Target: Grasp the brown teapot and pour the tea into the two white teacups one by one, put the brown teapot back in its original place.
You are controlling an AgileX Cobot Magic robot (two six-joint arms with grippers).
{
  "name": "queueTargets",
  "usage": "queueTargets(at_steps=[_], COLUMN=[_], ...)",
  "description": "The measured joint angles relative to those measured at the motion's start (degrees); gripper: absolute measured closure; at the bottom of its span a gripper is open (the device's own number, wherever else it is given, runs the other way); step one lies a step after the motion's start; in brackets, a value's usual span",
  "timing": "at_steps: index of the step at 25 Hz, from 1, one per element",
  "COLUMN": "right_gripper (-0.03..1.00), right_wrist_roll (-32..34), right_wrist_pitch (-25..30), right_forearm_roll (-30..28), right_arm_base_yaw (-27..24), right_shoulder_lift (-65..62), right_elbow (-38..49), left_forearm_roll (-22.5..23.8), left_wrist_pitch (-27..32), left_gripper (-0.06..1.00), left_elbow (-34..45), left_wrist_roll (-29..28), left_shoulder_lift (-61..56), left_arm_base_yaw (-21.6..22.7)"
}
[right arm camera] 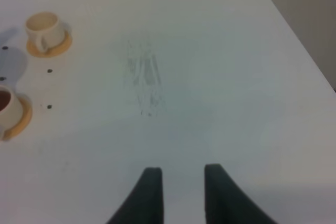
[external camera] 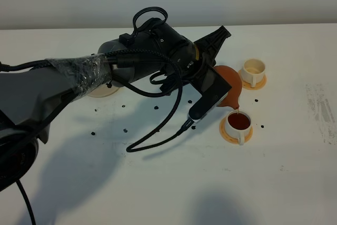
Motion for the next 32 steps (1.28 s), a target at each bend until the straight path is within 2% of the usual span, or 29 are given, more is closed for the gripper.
queueTargets(at_steps=[10,15,18,23,27,32], right_gripper=[0.75,0.75,0.75,0.75,0.75,0.75], right_wrist_roll=[0.00,0.00,0.00,0.00,0.00,0.00], right_wrist_pitch=[0.00,0.00,0.00,0.00,0.00,0.00], right_forearm_roll=[0.00,0.00,0.00,0.00,0.00,0.00], right_arm_base_yaw=[0.00,0.00,0.00,0.00,0.00,0.00], right_shoulder_lift=[0.00,0.00,0.00,0.00,0.00,0.00], right_elbow=[0.00,0.00,0.00,0.00,0.00,0.00], left_forearm_roll=[-0.14,-1.89,-2.90,-4.12,-5.03,-9.09], left_wrist_pitch=[2.29,2.64,4.03,8.10,14.18,22.14], left_gripper=[0.86,0.86,0.86,0.86,0.86,0.86], left_elbow=[0.00,0.00,0.00,0.00,0.00,0.00], left_wrist_roll=[-3.51,-5.36,-8.54,-20.74,-31.64,-43.79], left_shoulder_lift=[0.00,0.00,-0.51,-3.11,-5.31,-5.62], left_arm_base_yaw=[0.00,0.00,0.00,0.53,1.89,3.99])
